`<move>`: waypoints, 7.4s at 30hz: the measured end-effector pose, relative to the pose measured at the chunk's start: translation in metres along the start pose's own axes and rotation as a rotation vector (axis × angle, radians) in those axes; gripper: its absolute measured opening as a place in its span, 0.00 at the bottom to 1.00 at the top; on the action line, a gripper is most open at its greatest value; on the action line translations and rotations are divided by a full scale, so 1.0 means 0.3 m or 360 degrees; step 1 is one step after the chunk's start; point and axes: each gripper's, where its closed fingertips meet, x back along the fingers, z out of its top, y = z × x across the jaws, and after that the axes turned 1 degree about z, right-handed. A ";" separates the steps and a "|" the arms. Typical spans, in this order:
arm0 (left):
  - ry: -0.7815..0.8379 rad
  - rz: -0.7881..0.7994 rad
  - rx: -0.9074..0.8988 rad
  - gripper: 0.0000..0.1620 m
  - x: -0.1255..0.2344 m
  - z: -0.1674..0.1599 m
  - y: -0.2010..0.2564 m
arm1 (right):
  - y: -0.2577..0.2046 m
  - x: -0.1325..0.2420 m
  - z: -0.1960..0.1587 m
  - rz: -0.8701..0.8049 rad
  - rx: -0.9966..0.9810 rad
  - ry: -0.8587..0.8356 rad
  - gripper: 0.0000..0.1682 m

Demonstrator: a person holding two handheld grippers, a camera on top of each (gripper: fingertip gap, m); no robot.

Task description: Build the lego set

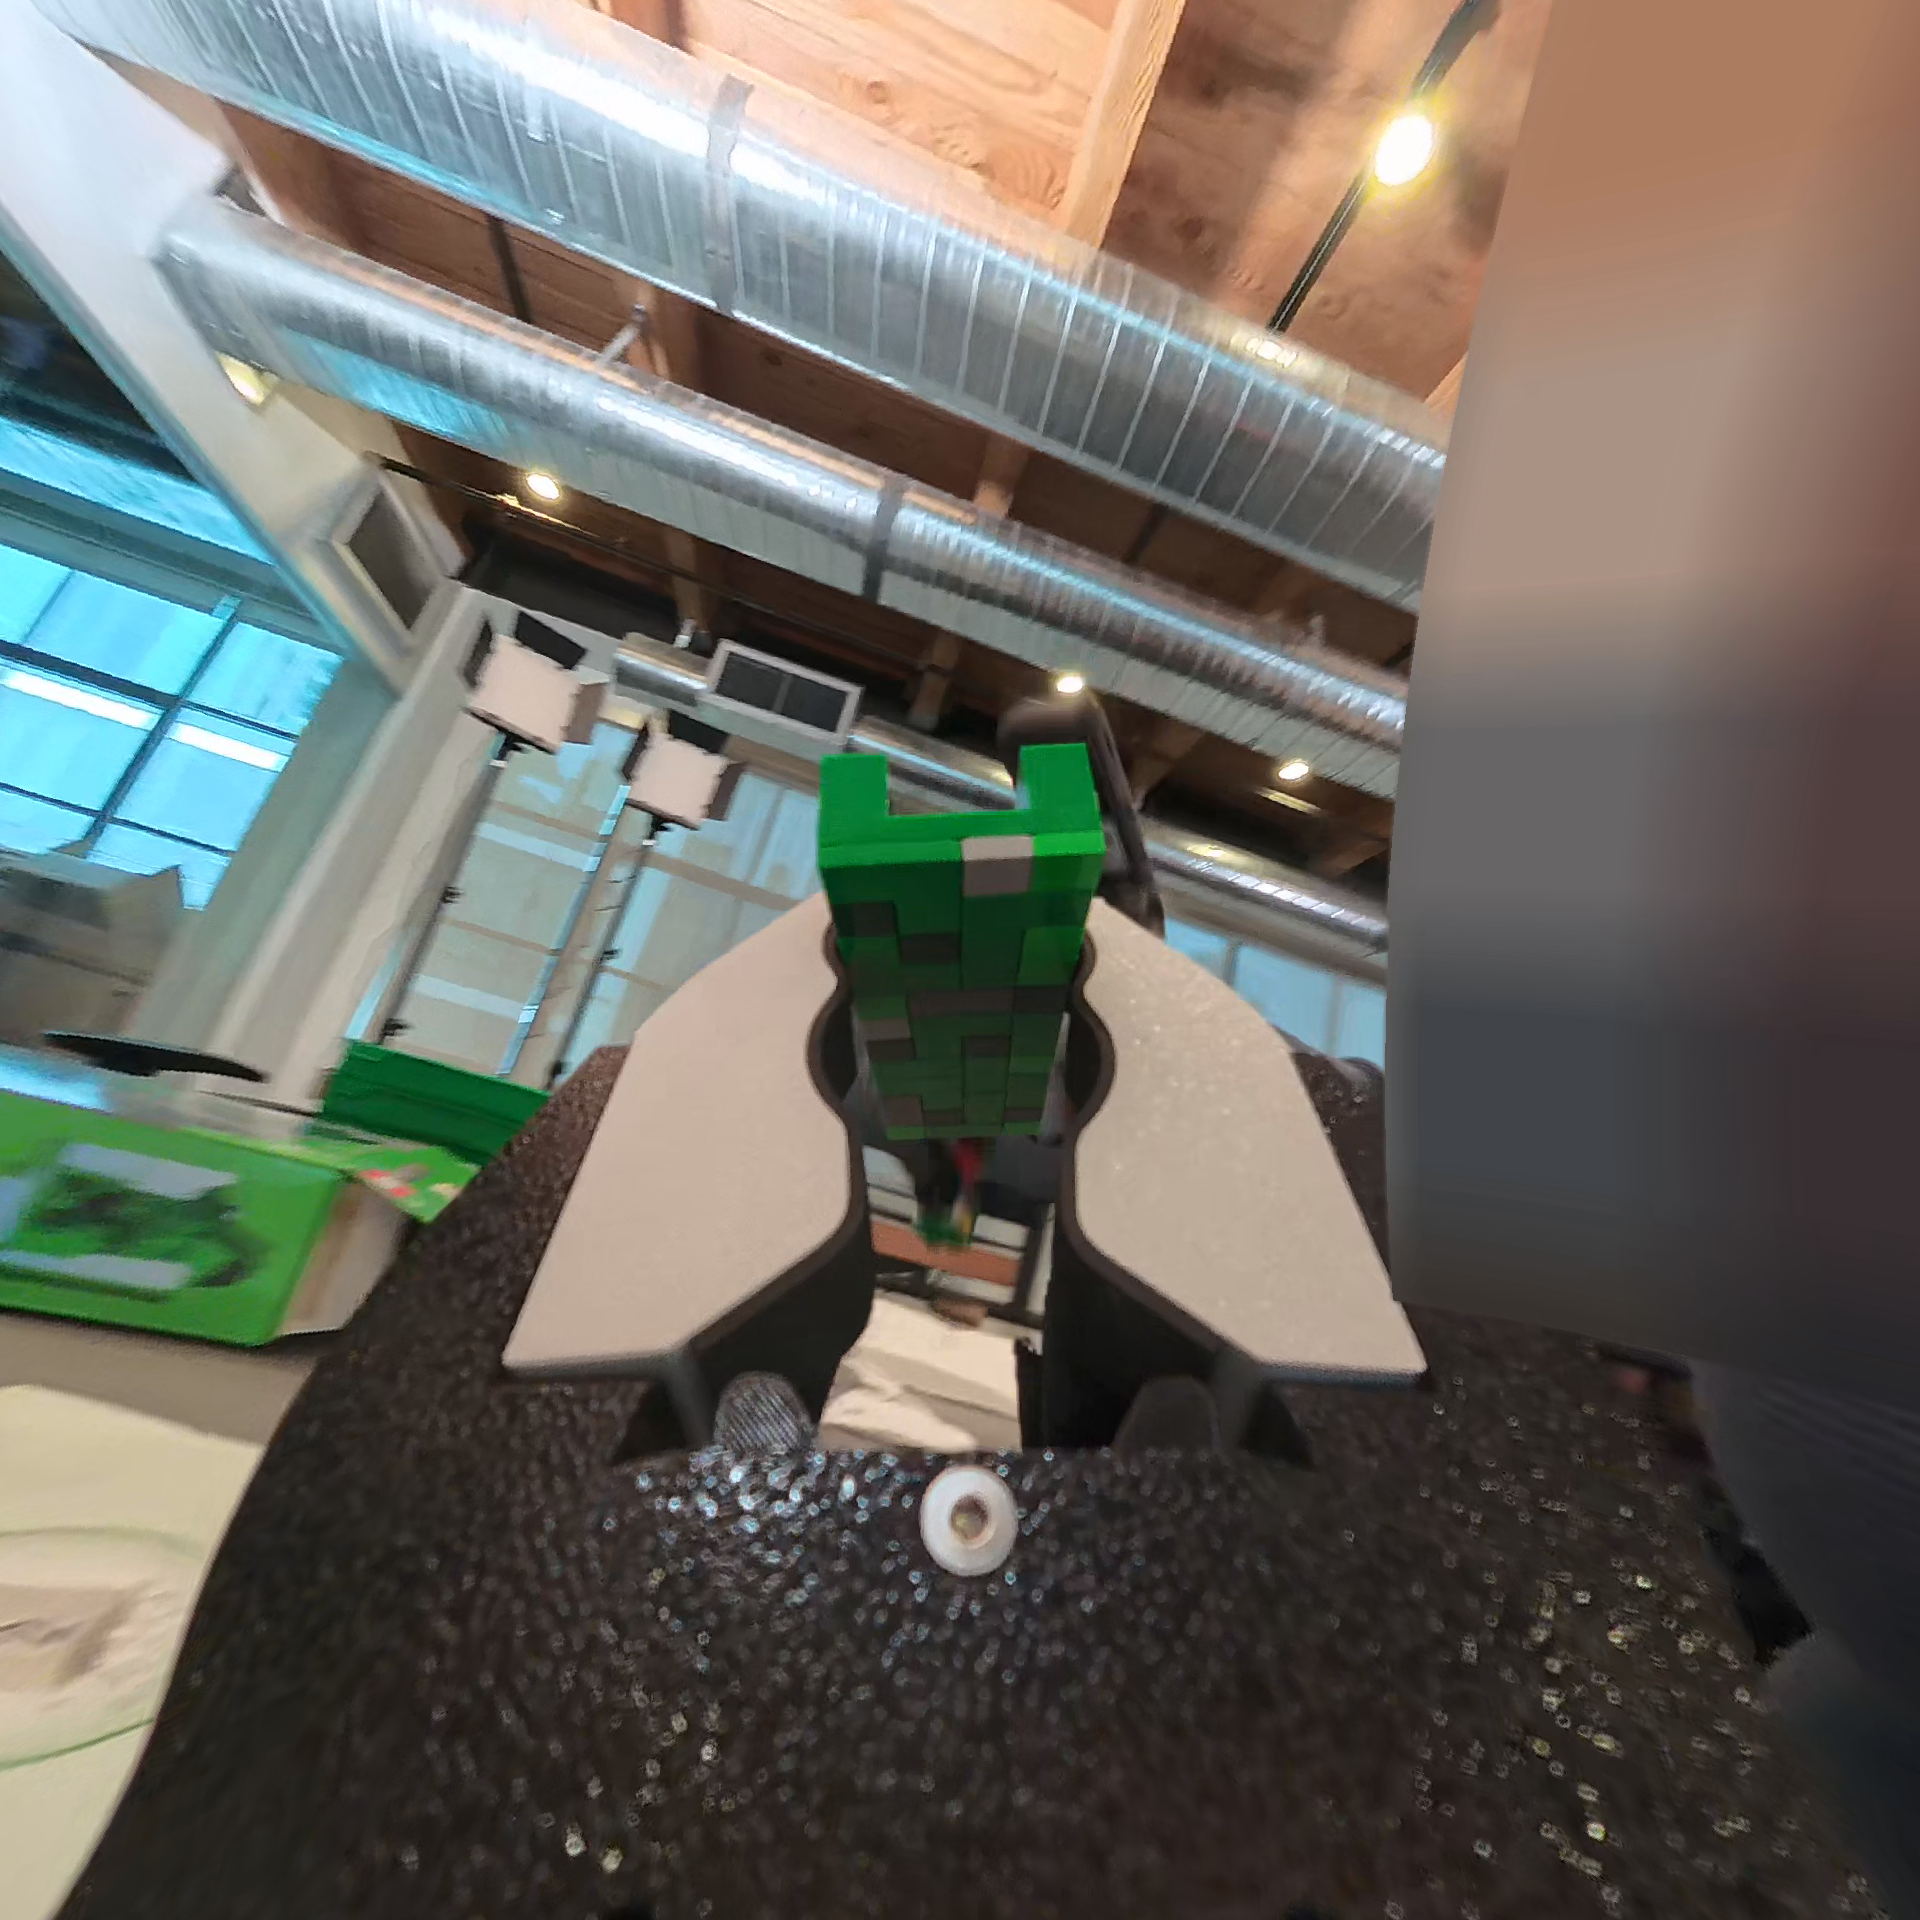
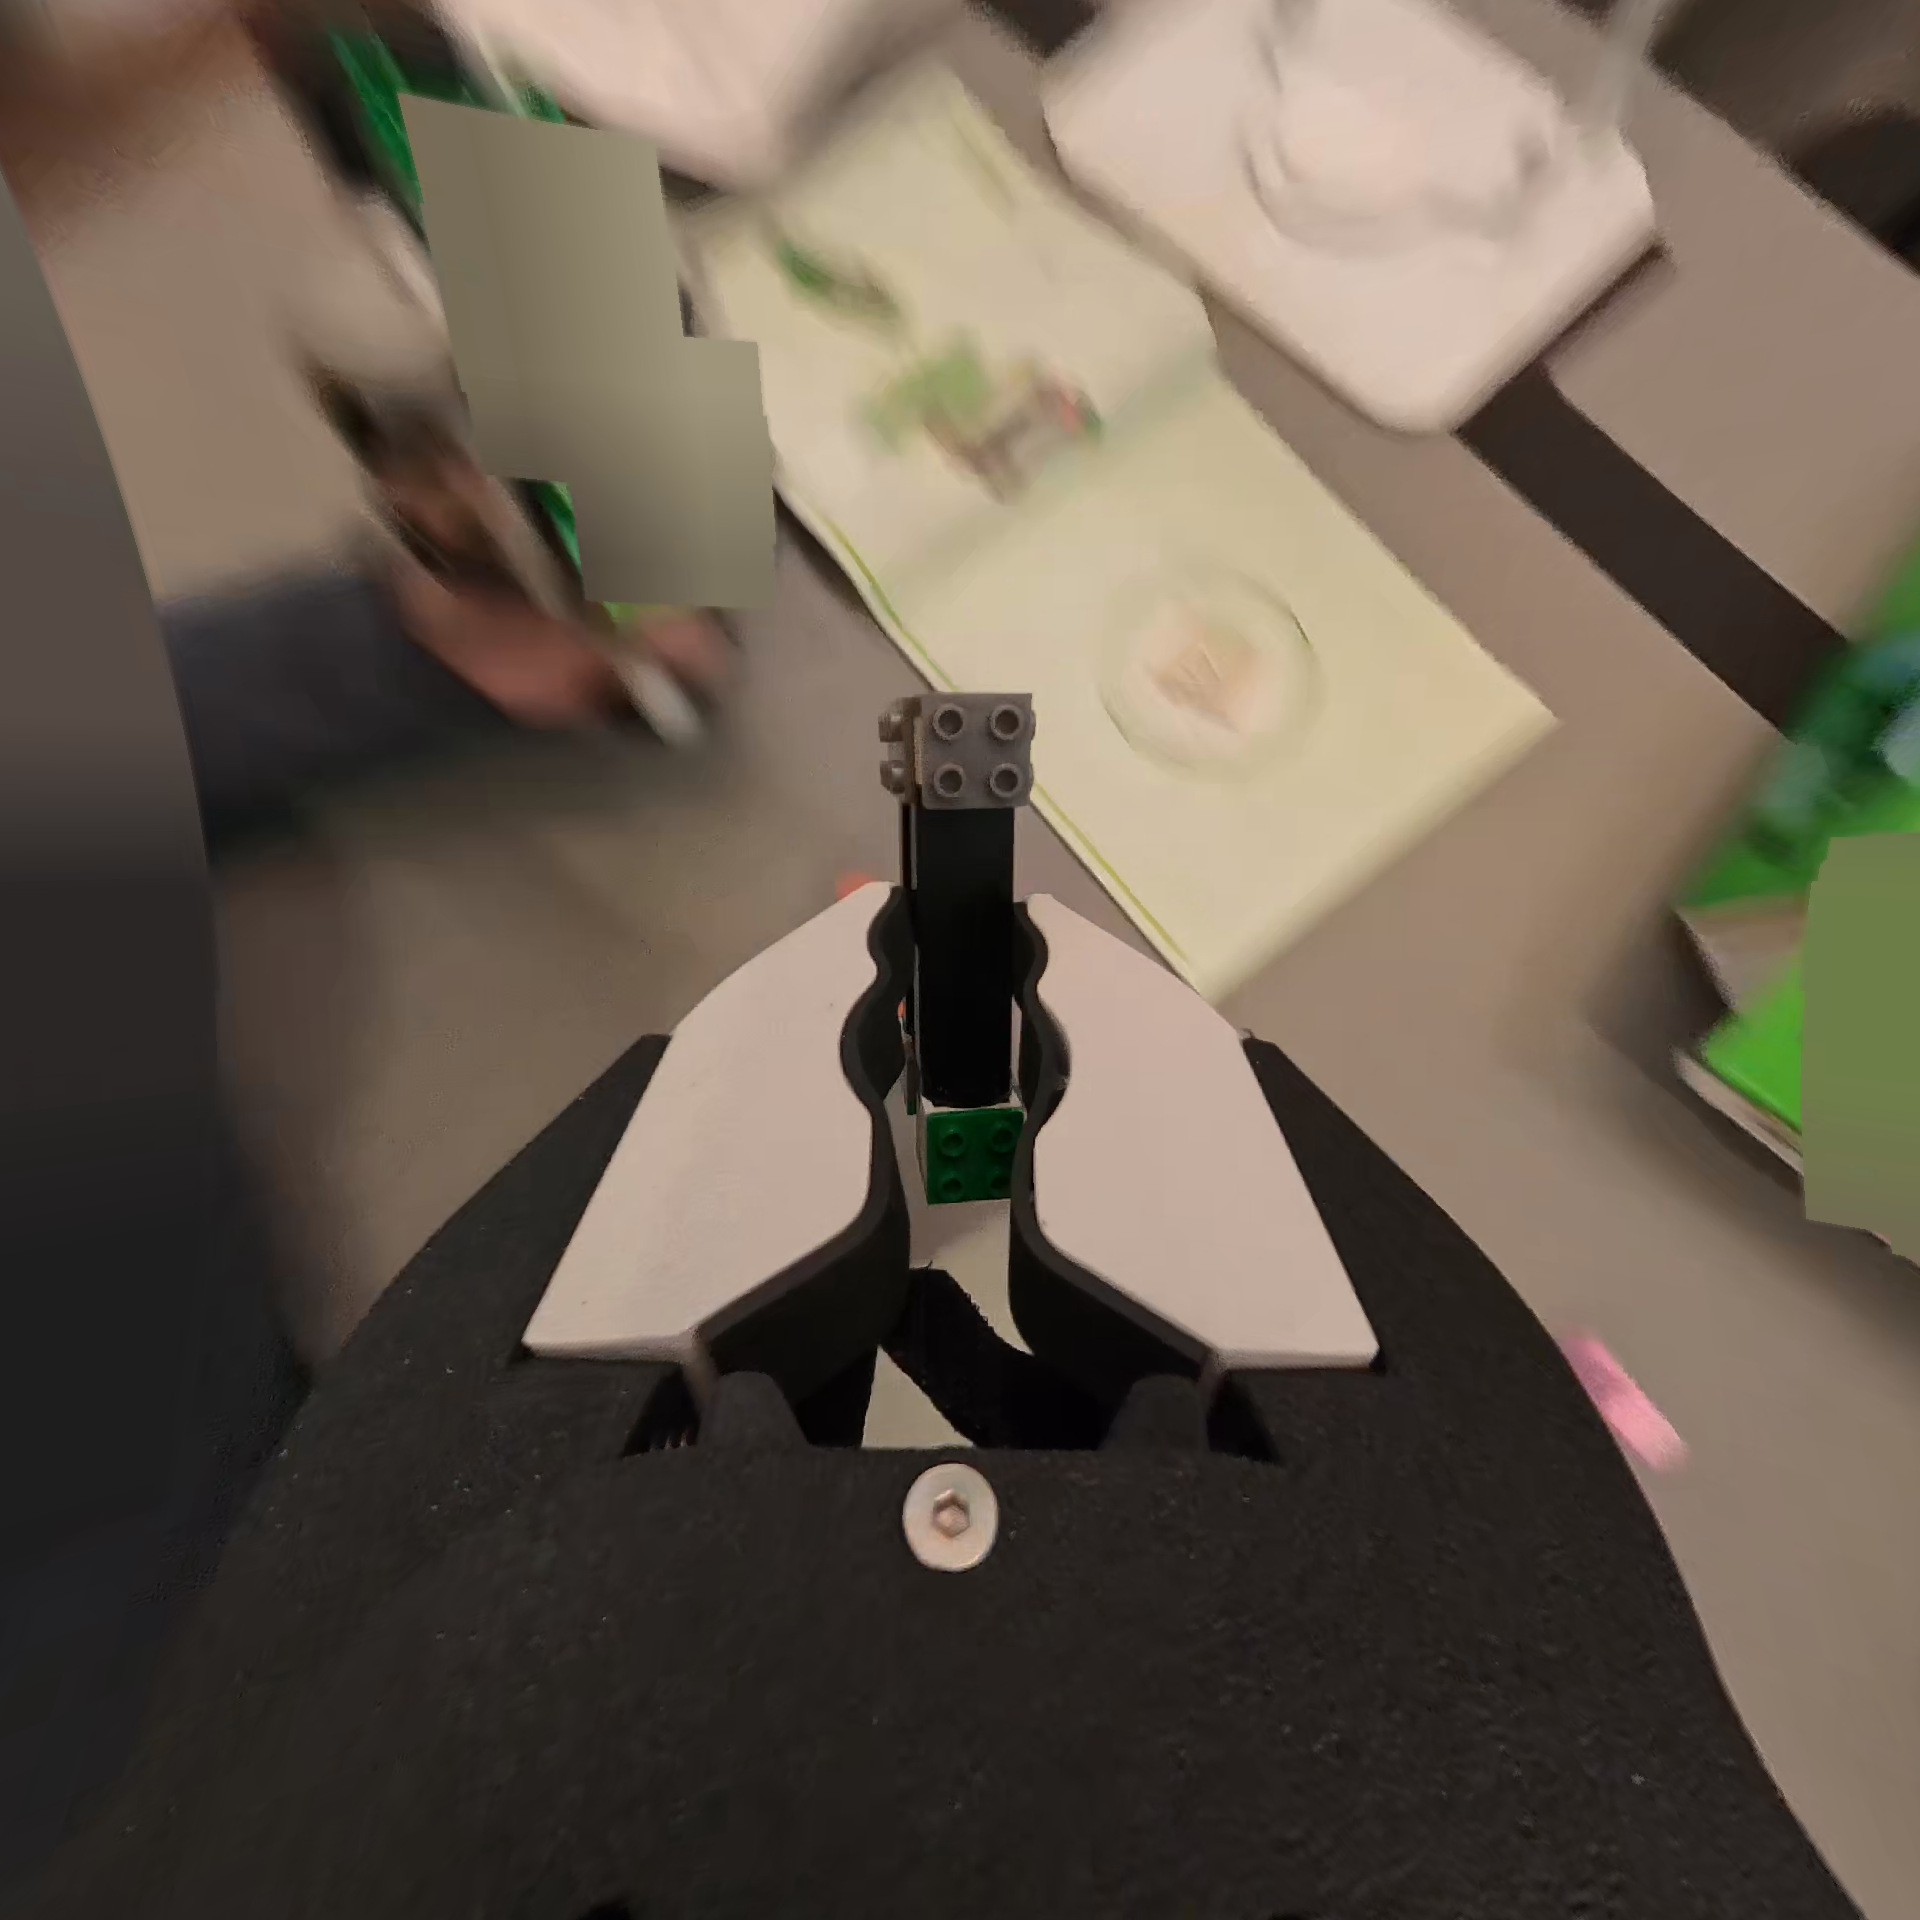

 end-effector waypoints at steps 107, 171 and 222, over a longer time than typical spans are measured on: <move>-0.0118 0.0027 -0.0101 0.22 0.012 -0.004 -0.006 | 0.129 -0.096 -0.264 -0.0403 -0.0153 -0.0636 0.00; -0.0073 -0.0038 -0.0050 0.23 -0.006 0.008 0.021 | 0.181 -0.219 -0.369 -0.0475 -0.1574 -0.0607 0.26; -0.0088 -0.0042 -0.0043 0.23 0.002 0.013 0.015 | 0.220 -0.289 -0.428 -0.0185 -0.0145 -0.1240 0.14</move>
